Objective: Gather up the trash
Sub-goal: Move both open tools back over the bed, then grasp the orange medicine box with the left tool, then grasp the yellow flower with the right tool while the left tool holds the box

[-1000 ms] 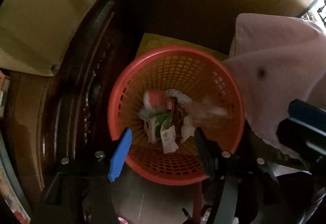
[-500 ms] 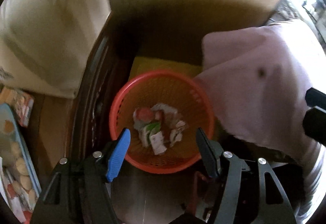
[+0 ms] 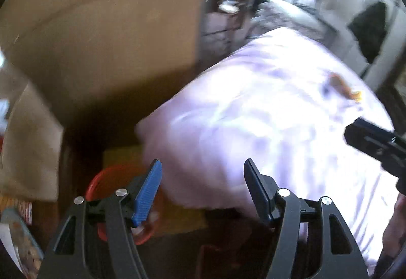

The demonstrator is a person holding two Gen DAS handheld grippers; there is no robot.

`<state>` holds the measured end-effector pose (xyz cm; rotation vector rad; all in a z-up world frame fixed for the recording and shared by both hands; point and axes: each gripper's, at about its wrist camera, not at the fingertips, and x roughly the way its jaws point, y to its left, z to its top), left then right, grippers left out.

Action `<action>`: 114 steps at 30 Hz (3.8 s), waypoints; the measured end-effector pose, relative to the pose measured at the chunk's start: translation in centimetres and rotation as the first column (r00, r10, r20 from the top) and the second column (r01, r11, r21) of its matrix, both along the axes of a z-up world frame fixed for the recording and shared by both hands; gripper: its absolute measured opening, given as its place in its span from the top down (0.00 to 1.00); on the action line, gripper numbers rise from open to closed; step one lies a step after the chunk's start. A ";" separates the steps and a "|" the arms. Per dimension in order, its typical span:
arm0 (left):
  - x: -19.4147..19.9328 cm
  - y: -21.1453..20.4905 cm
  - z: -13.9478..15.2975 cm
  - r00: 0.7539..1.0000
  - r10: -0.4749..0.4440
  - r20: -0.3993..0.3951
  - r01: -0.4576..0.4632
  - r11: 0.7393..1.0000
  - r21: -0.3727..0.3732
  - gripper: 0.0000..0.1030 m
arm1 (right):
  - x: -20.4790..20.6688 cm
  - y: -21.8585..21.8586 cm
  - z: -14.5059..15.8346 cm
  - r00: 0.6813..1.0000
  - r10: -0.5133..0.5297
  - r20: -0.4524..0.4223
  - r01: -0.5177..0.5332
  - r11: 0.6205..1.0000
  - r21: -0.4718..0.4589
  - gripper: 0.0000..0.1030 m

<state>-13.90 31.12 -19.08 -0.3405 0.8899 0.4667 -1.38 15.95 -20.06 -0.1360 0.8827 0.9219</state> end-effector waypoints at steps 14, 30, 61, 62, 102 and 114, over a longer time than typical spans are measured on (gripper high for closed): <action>11.8 -17.9 9.8 0.896 -0.384 0.222 0.357 0.921 0.154 0.27 | 6.0 -23.2 5.6 0.835 -0.530 0.149 0.519 0.848 0.105 0.30; 20.0 -26.4 10.3 0.828 -0.508 0.237 0.475 0.861 0.182 0.22 | 10.2 -31.5 6.3 0.740 -0.645 0.190 0.631 0.764 0.134 0.20; 38.3 -22.6 -2.6 0.900 -0.430 0.068 0.427 0.902 0.053 0.20 | 26.5 -32.6 -1.7 0.718 -0.674 0.173 0.682 0.731 0.014 0.15; 38.9 -22.1 -2.9 0.908 -0.414 0.065 0.414 0.910 0.024 0.20 | 26.8 -32.4 -2.1 0.723 -0.670 0.169 0.679 0.734 0.008 0.15; 42.3 -15.6 -4.5 0.963 -0.263 -0.057 0.248 0.950 -0.191 0.84 | 33.5 -24.4 -6.7 0.839 -0.525 0.141 0.542 0.827 -0.146 0.15; 40.2 -14.5 -4.5 0.956 -0.290 -0.036 0.282 0.948 -0.151 0.84 | 39.0 -18.2 -9.7 0.857 -0.512 0.059 0.513 0.839 -0.181 0.16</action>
